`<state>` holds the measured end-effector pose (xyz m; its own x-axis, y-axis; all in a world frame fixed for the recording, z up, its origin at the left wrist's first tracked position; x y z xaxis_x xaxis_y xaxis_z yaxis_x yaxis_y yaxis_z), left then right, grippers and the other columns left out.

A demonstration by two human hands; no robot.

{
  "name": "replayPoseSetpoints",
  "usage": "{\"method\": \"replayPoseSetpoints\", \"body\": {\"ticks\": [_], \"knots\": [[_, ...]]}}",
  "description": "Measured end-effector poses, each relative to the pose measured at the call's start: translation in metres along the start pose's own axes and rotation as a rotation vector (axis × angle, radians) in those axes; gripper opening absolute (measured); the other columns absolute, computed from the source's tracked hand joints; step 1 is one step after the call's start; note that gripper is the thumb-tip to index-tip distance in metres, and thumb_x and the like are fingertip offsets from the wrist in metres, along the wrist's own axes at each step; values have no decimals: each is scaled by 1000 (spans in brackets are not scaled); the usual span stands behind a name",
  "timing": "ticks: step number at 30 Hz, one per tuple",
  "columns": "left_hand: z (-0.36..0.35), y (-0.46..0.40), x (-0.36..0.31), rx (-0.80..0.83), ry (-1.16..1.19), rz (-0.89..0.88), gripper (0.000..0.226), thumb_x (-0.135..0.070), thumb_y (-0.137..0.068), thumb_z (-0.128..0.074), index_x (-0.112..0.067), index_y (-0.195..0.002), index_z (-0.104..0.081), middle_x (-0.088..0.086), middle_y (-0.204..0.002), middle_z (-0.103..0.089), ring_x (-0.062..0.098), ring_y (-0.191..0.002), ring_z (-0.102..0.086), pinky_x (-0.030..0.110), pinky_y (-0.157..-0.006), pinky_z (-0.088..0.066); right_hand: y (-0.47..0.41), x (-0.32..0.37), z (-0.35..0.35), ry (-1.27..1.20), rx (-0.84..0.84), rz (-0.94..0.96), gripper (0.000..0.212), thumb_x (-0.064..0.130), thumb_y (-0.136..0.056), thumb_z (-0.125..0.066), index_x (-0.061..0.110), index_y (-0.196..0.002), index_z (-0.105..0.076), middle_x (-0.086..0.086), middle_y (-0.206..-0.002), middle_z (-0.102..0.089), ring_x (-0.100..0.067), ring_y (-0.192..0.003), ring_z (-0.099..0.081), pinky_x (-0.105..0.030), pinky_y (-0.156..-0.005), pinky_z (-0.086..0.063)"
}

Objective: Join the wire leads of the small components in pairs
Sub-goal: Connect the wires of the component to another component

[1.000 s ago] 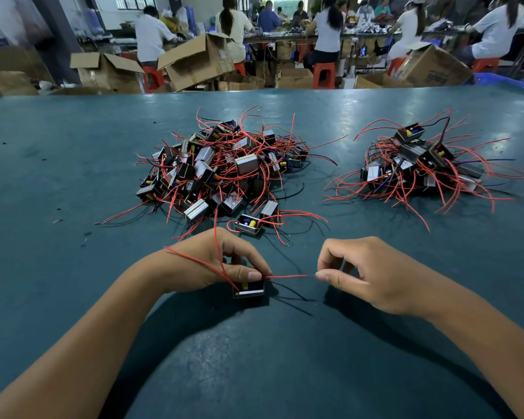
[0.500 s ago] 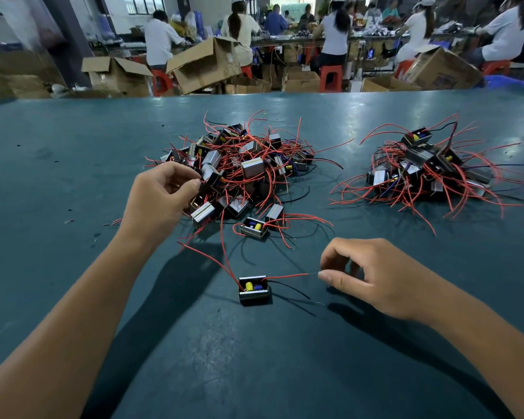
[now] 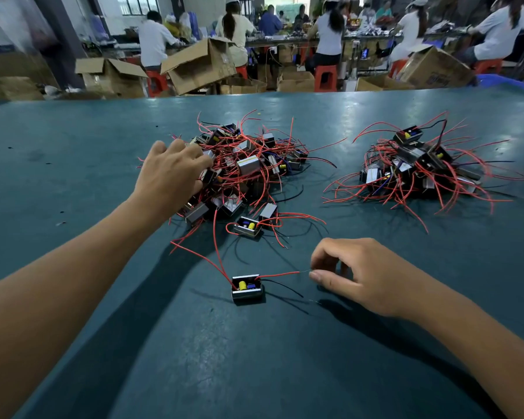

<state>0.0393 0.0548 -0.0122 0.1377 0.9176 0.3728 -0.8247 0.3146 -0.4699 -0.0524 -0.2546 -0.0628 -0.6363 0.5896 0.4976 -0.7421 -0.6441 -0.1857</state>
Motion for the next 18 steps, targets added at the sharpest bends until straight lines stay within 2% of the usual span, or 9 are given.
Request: {"method": "replayPoseSetpoints", "body": {"ticks": [6,8,12,14,16,18], "knots": [[7,-9,11,-63,39,-178,36,-33,-77,-83,-17,-108,-71,5,-112,-70,32,-98,-61,42,-81,-38,-1,-2,-2,-6,0,-8,18,48,-93,-58,30,-90,-59,18,-83,-64,-3,-80,-59,-23,-70,-47],[15,-13,13,-106,164,-132,38,-40,-79,-80,-15,-107,-72,8,-109,-72,31,-94,-63,42,-80,-39,-1,-2,-2,-8,4,-14,18,49,-93,-58,31,-90,-58,18,-84,-65,-3,-81,-59,-23,-70,-48],[41,-18,10,-259,601,67,31,-33,-84,-77,-14,-109,-71,4,-100,-72,21,-80,-62,31,-73,-46,-2,-2,0,-18,-23,-34,20,51,-93,-55,31,-90,-58,17,-84,-66,-4,-80,-60,-29,-72,-50],[55,-16,-4,-262,844,150,30,-29,-85,-78,-18,-112,-69,-1,-97,-71,13,-77,-63,22,-71,-51,-3,-2,1,-25,-74,-37,20,49,-92,-56,30,-89,-59,17,-82,-65,-5,-78,-61,-29,-70,-50],[66,-12,-25,-159,1182,240,24,-23,-85,-78,-17,-106,-69,-3,-90,-72,9,-77,-67,19,-72,-55,-3,-1,4,-68,-146,-41,16,45,-92,-58,29,-88,-60,15,-79,-65,-10,-73,-61,-30,-68,-49],[74,-6,-50,5,1544,312,19,-10,-84,-77,-9,-100,-67,4,-88,-75,15,-82,-71,24,-74,-59,-3,1,8,-135,-249,-43,10,34,-94,-61,26,-88,-61,10,-77,-64,-14,-69,-60,-32,-67,-48]]}}
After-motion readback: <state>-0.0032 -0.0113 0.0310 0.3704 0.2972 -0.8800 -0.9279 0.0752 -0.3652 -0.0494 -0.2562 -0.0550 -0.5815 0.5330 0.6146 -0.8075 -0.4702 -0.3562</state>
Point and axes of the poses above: each hand's wrist, its own y-axis away from the middle knuckle, its own z-axis out of the back of the hand, x = y × z, the point moved 3 cm from there along -y, towards the middle knuckle
